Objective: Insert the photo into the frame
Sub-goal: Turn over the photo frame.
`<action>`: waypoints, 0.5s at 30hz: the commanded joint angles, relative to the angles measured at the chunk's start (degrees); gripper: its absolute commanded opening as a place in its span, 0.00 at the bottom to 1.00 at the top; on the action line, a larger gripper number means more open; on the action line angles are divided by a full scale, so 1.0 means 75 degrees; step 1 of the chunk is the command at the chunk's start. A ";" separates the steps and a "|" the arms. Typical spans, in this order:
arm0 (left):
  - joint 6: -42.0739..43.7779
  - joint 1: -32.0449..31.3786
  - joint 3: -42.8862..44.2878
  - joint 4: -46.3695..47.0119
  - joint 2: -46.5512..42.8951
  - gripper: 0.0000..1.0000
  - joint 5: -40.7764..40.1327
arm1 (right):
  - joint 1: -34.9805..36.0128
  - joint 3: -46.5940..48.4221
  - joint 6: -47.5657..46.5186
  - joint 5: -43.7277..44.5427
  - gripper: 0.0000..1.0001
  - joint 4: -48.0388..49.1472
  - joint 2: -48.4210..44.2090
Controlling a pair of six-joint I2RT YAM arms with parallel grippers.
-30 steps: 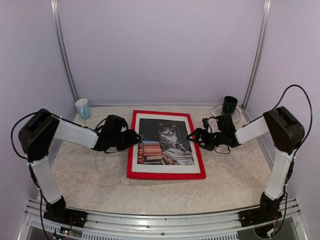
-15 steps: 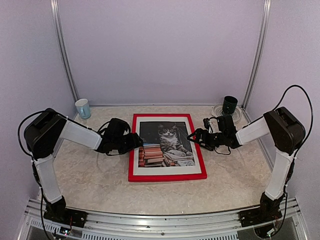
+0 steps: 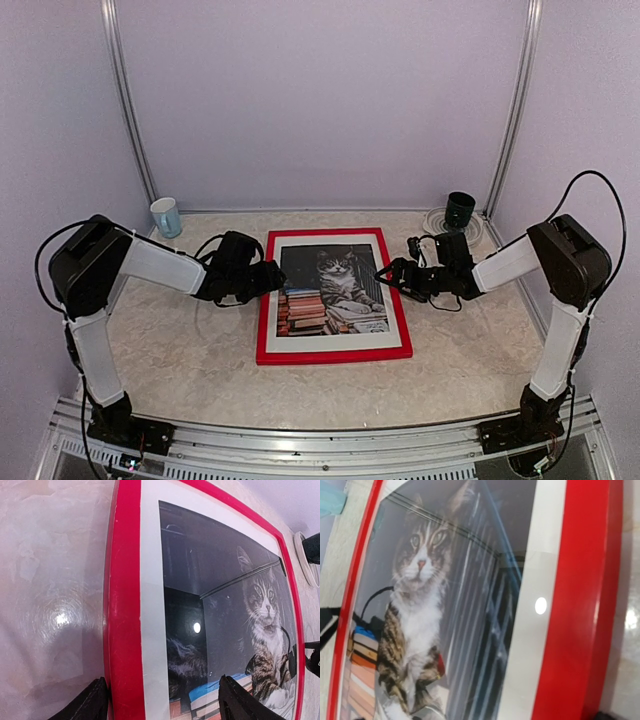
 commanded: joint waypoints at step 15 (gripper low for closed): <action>0.0529 0.0042 -0.0003 -0.0411 -0.1204 0.83 -0.1025 | 0.0146 -0.0586 0.0083 0.0609 0.99 -0.1123 -0.0478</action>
